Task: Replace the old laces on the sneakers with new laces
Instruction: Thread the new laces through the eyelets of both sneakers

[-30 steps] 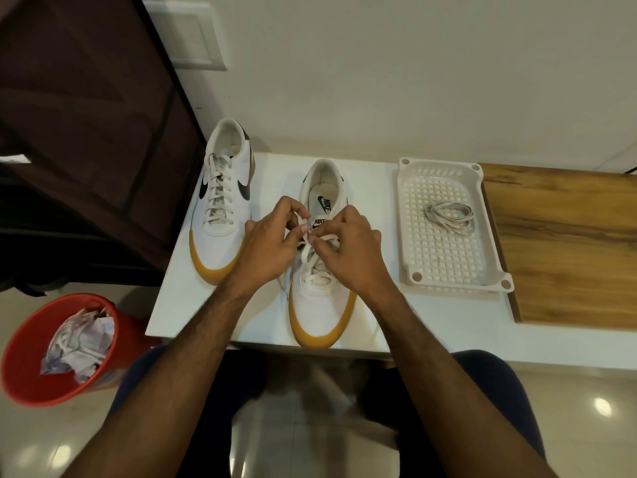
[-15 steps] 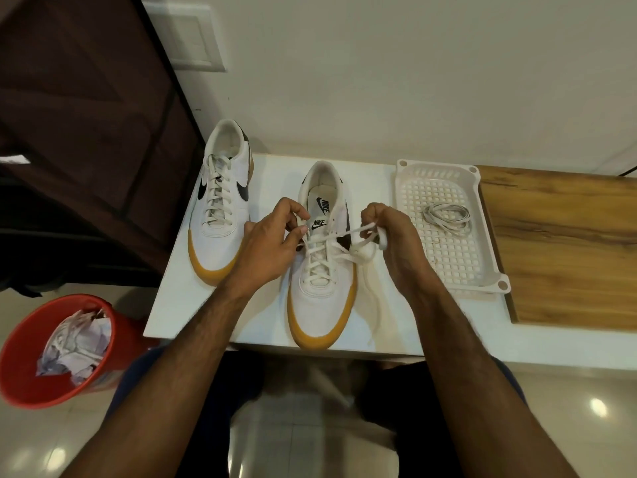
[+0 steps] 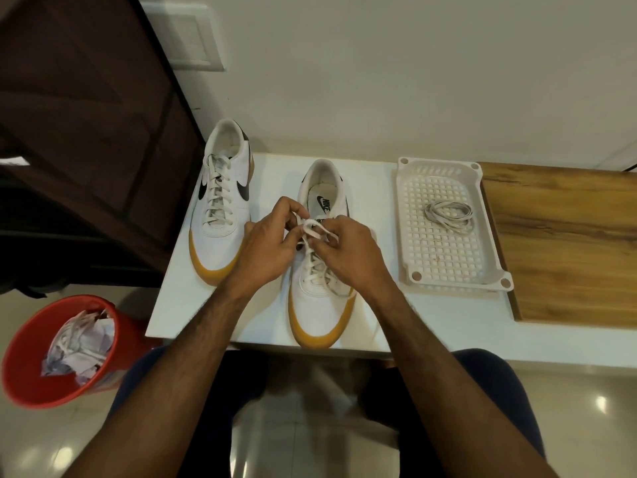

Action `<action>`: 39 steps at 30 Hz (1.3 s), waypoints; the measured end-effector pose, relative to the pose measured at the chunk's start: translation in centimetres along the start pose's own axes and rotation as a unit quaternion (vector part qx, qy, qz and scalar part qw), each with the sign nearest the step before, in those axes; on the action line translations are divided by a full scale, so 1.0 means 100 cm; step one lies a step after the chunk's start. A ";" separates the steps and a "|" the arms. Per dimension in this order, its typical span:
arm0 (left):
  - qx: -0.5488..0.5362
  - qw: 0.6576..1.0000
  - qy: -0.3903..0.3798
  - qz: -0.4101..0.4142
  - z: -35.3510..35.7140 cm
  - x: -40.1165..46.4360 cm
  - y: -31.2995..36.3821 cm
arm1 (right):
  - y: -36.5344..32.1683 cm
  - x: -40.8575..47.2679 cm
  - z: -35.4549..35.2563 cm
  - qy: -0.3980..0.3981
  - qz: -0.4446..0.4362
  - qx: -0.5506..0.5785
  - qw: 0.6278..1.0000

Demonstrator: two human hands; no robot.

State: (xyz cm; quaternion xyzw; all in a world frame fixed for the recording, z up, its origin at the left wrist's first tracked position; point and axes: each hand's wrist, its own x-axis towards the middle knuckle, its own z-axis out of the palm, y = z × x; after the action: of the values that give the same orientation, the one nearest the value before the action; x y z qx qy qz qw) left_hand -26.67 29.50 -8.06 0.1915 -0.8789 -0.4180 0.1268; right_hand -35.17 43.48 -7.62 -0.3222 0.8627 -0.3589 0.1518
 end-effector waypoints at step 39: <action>0.110 0.992 0.058 0.013 0.029 -0.008 0.017 | 0.011 0.004 -0.011 0.092 0.099 0.004 0.991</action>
State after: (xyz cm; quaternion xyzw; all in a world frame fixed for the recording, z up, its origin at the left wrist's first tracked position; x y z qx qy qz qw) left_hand -27.47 32.81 -8.57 0.2170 -0.9131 -0.3055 0.1607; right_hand -36.53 44.36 -7.67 -0.2004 0.8994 -0.3735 0.1072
